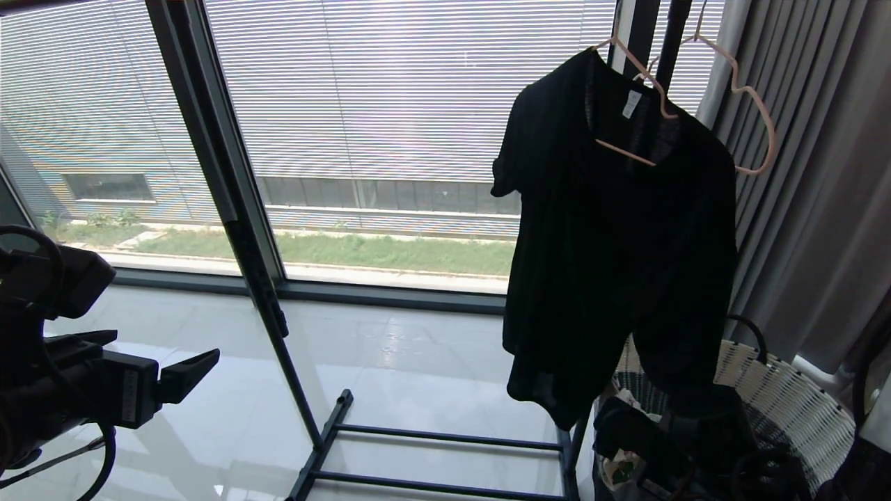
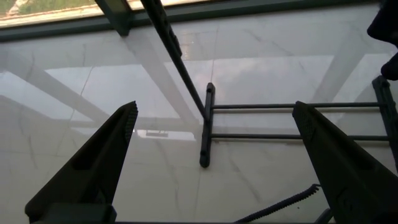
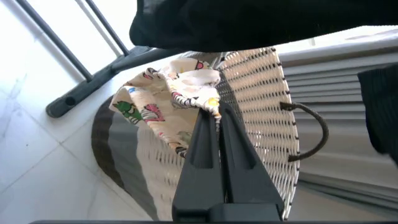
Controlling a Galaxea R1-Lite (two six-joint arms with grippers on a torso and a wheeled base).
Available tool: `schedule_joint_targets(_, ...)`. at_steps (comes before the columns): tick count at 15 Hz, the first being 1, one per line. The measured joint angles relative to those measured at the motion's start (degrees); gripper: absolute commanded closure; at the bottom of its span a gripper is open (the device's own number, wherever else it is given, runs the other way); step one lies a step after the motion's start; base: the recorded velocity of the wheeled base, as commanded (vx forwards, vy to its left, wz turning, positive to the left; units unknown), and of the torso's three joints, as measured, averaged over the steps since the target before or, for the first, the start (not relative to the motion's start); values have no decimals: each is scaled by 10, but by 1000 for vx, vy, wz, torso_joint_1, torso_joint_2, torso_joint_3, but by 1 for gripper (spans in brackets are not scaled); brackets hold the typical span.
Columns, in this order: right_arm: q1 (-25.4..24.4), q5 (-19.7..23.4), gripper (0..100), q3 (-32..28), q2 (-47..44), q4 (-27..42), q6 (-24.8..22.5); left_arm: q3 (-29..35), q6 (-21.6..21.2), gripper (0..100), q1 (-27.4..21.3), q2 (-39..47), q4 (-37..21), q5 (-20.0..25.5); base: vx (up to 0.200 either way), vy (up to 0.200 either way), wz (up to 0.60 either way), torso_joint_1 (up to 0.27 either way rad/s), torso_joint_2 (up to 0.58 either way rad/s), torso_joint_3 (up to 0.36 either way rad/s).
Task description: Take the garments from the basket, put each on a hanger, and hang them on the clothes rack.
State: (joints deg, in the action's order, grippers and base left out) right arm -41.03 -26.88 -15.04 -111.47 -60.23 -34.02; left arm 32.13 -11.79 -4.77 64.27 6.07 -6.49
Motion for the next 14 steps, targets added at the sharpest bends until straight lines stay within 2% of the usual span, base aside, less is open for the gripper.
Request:
schedule_joint_targets(8,-12,0,100,-10,41,0,5,-6,-1,0,0,-15,1,-1,-200,0,0,4,4,2)
schedule_joint_targets(10,-11,2,100,-34,44,8,24,-11,1,0,-5,-21,1,9,0,0,0,0,0,0)
schedule_joint_targets(11,-11,3,100,-60,45,27,41,-14,2,0,-12,-26,0,25,0,0,0,0,0,0)
schedule_joint_targets(13,-11,16,100,-149,48,115,84,-21,2,0,-34,-43,1,128,0,0,0,0,0,0)
schedule_joint_targets(14,-11,30,100,-201,51,178,102,-25,2,0,-49,-49,0,156,0,0,0,0,0,0)
